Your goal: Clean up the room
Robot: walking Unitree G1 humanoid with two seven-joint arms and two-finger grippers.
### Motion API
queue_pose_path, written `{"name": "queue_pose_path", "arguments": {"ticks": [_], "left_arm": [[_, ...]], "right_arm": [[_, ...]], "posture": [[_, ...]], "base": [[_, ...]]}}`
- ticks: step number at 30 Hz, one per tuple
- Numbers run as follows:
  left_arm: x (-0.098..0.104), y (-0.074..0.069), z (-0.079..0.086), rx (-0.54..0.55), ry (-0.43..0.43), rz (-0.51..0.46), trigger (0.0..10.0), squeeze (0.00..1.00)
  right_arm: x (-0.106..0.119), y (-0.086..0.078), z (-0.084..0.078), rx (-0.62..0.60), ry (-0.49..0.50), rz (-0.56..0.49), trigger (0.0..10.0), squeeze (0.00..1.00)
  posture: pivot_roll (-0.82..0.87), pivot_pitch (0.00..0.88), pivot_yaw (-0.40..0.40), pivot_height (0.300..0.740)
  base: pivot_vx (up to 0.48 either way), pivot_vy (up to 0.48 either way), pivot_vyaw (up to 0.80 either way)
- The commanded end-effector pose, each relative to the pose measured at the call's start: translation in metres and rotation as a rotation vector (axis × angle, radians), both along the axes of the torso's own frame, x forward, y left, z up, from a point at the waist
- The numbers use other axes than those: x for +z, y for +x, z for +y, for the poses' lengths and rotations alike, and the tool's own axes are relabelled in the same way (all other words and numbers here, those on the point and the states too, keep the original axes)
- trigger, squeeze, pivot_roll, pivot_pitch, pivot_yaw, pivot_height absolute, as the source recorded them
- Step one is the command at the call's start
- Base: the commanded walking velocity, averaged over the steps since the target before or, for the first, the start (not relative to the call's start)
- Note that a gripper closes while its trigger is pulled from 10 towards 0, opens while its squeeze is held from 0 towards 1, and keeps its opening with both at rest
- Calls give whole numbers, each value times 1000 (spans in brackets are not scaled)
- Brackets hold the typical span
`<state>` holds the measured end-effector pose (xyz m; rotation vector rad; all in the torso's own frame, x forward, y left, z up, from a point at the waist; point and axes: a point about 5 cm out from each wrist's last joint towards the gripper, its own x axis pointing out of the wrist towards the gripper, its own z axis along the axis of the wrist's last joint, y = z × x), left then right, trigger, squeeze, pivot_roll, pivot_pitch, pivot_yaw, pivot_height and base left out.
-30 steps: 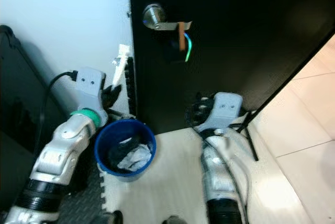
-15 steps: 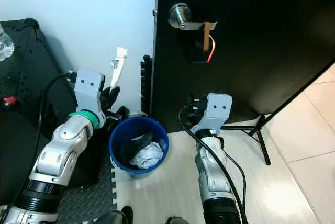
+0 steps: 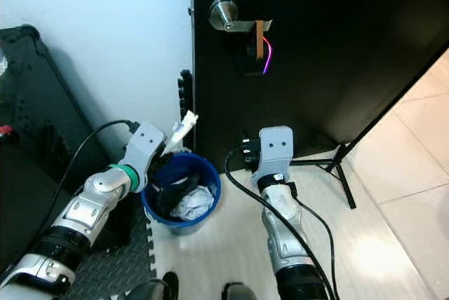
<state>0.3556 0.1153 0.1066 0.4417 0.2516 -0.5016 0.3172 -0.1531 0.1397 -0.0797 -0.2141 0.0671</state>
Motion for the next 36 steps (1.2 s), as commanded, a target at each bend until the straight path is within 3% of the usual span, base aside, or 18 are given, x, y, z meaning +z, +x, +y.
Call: {"name": "queue_pose_path", "arguments": {"ticks": [1, 5, 9, 10, 14, 15, 16, 17, 20, 23, 24, 25, 26, 32, 36], "left_arm": [[-14, -3, 4, -14, 45, 51, 10000, 0], [-14, -1, 6, -12, 53, 54, 10000, 0], [-9, 1, 9, -14, 54, 27, 10000, 0], [-2, 6, 10, -9, 43, -1, 10000, 0], [7, 10, 11, -4, 43, -35, 10000, 0], [14, 17, 13, 1, 56, -67, 10000, 306], [14, 17, 13, 1, 56, -67, 10000, 306], [19, 21, 16, 14, 75, -94, 10000, 1000], [19, 21, 16, 14, 75, -94, 10000, 1000], [31, 30, 23, 47, 97, -155, 10000, 1000], [39, 34, 26, 58, 96, -190, 10000, 910], [39, 34, 26, 58, 96, -190, 10000, 910], [47, 36, 28, 73, 84, -221, 10000, 0], [66, 34, 25, 83, -8, -337, 10000, 0], [76, 15, 17, 73, -143, -405, 10000, 0]], "right_arm": [[5, -4, -5, -6, -27, -23, 10000, 0], [10, -7, -8, -11, -31, -42, 10000, 0], [20, -21, -16, -30, -34, -71, 10000, 0], [26, -30, -25, -68, -40, -83, 10000, 0], [30, -39, -34, -110, -47, -93, 10000, 0], [34, -44, -42, -153, -58, -98, 10000, 0], [34, -44, -42, -153, -58, -98, 10000, 0], [36, -49, -49, -187, -67, -102, 10000, 0], [36, -49, -49, -187, -67, -102, 10000, 0], [37, -52, -55, -216, -73, -105, 10000, 0], [36, -51, -54, -214, -70, -104, 10000, 0], [36, -51, -54, -214, -70, -104, 10000, 0], [34, -49, -52, -202, -61, -99, 10000, 0], [28, -32, -40, -144, -24, -65, 10000, 0], [25, -27, -27, -81, 65, -51, 10000, 0]], "posture": [[-66, 269, 31, 740], [-87, 305, 28, 740], [-132, 377, 19, 740], [-155, 417, 18, 740], [-172, 444, 23, 740], [-185, 466, 24, 740], [-185, 466, 24, 740], [-188, 474, 24, 740], [-188, 474, 24, 740], [-185, 467, 28, 740], [-171, 447, 31, 740], [-171, 447, 31, 740], [-154, 425, 38, 740], [-73, 310, 52, 740], [-41, 262, 52, 740]], "base": [[0, 0, 0], [0, 0, 0], [0, 0, 0], [0, 0, 0], [0, 0, 0], [0, 0, 0], [0, 0, 0], [0, 0, 0], [0, 0, 0], [0, 0, 0], [0, 0, 0], [0, 0, 0], [0, 0, 0], [0, 0, 0], [0, 0, 0]]}}
